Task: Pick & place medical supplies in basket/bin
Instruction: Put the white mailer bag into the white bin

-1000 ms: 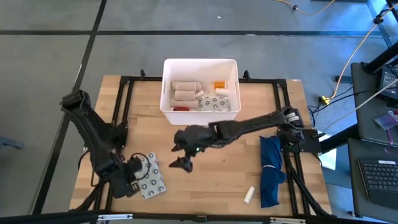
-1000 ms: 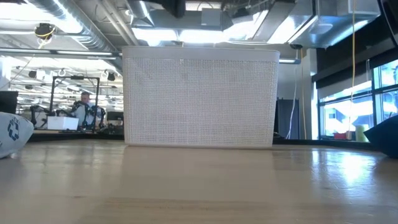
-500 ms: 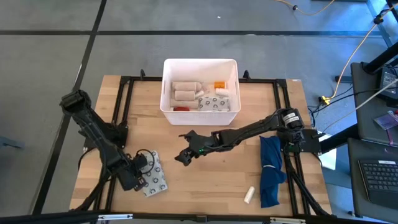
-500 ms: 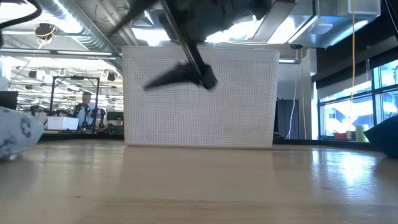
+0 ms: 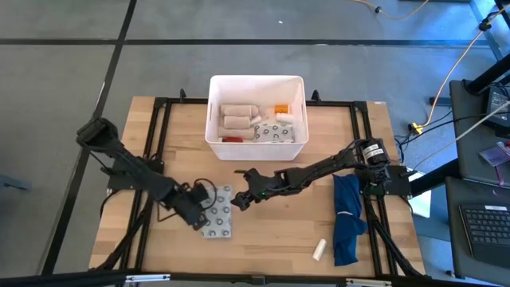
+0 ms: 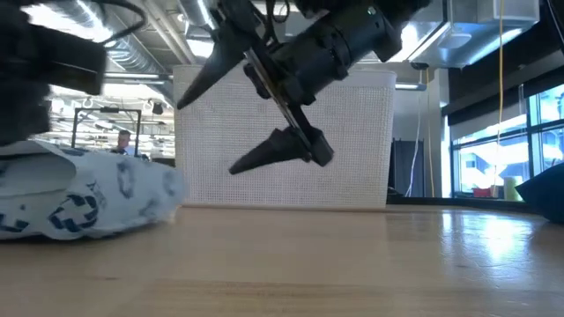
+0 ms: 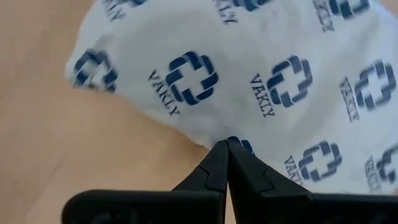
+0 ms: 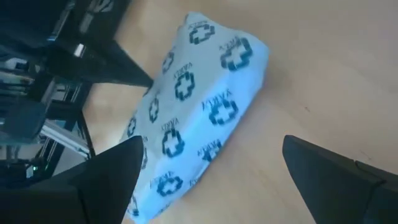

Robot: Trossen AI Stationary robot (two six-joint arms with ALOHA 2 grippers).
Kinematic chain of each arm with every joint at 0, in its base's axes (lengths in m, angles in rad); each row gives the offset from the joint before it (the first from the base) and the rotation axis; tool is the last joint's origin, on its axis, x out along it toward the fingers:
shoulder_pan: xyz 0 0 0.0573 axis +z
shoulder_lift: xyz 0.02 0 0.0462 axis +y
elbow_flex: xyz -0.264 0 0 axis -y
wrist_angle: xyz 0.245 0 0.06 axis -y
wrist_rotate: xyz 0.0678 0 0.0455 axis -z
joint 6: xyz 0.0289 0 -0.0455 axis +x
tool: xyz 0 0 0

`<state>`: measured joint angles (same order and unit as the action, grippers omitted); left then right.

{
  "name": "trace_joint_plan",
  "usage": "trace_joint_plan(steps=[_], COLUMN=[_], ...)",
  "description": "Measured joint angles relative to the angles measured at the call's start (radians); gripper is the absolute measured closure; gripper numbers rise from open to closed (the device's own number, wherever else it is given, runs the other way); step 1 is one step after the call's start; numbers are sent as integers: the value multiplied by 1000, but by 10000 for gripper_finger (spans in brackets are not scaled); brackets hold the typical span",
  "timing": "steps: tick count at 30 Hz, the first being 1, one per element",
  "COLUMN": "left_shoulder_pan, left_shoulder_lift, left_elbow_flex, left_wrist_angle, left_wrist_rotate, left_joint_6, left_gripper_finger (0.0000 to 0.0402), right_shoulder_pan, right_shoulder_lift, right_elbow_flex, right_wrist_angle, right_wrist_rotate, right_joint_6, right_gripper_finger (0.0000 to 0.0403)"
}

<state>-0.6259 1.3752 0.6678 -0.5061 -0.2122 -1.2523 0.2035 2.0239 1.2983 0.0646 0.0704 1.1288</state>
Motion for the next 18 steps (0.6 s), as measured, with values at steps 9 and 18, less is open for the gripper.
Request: trace_joint_plan(steps=[9, 18], left_shoulder_pan=[147, 200], left_shoulder_lift=[93, 198], left_elbow_flex=[1, 3], left_wrist_angle=[276, 520], left_wrist_rotate=[58, 85], left_joint_6=[158, 166], left_gripper_finger=[399, 400], right_shoulder_pan=[0, -2], right_shoulder_lift=[0, 0], right_elbow_flex=[-84, -127], right_wrist_angle=[12, 48], right_wrist_rotate=[14, -7], right_joint_6=[127, 173], right_gripper_finger=[18, 18])
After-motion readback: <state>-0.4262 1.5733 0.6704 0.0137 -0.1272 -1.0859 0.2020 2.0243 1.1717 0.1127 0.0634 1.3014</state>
